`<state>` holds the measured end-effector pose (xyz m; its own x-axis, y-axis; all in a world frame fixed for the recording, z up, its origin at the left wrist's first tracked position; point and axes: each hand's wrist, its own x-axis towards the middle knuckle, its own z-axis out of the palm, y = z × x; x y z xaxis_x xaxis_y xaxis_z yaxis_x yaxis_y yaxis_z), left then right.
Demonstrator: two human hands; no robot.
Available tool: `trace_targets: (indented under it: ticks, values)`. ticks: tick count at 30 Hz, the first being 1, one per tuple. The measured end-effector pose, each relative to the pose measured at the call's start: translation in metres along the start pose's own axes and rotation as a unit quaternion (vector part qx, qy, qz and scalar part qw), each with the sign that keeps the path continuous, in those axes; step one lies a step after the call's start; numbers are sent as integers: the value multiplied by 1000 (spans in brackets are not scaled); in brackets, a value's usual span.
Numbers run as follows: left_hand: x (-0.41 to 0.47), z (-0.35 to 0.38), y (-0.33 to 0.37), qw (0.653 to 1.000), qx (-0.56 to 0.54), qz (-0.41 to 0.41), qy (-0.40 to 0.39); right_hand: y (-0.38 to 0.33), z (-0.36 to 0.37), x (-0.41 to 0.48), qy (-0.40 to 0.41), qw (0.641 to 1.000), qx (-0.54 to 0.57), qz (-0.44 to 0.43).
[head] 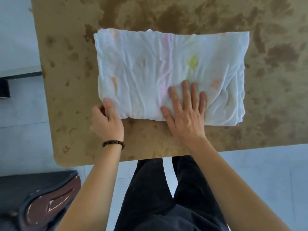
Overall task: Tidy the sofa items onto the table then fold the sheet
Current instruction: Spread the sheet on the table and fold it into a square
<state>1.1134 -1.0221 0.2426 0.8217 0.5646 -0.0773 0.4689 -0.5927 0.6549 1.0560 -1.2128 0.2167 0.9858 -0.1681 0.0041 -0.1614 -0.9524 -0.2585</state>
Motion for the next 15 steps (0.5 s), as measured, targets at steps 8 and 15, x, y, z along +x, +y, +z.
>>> trace_targets:
  ticks: [8,15]
  values:
    - [32,-7,-28,985,145,97,3,49,-12,-6,-7,999,-39,32]
    - [12,0,-1,980,131,132,66,70,-35,-25,154,954,46,254]
